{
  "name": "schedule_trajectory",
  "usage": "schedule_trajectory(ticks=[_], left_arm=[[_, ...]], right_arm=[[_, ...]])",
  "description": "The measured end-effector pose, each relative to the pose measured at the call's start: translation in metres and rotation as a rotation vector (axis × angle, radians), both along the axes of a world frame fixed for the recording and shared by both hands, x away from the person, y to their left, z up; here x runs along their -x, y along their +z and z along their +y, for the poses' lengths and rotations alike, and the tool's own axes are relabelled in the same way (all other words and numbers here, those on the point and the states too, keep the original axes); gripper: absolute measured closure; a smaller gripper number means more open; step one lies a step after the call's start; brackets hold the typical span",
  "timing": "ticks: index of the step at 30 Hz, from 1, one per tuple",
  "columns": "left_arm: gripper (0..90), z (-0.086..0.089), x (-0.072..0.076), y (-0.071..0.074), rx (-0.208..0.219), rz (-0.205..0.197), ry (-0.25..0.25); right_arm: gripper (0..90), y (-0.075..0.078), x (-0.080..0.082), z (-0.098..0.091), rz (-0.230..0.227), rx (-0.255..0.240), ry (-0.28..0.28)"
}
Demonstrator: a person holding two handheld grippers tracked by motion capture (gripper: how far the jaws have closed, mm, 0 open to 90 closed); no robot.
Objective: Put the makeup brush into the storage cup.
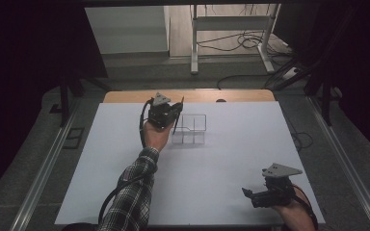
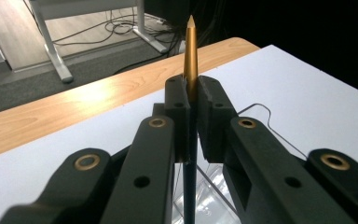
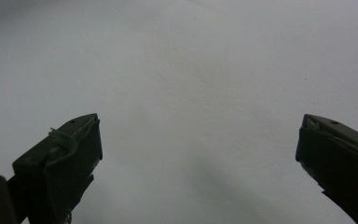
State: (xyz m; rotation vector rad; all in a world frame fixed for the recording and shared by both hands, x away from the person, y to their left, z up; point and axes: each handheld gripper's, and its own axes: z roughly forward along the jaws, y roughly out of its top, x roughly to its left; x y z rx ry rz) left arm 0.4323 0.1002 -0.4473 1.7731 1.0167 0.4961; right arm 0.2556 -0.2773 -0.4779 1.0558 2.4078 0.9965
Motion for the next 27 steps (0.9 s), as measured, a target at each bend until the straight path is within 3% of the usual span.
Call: schedule_trajectory(ticks=[24, 27], left_arm=[[84.3, 0.004, 0.003, -0.017, -0.002, 0.045, -0.013], [80.1, 0.004, 0.003, -0.018, -0.007, 0.043, -0.021]], right_arm=[[0.8, -0.001, 0.0, 0.001, 0.006, 0.002, 0.002], [0.8, -0.001, 0.0, 0.0, 0.006, 0.002, 0.002]])
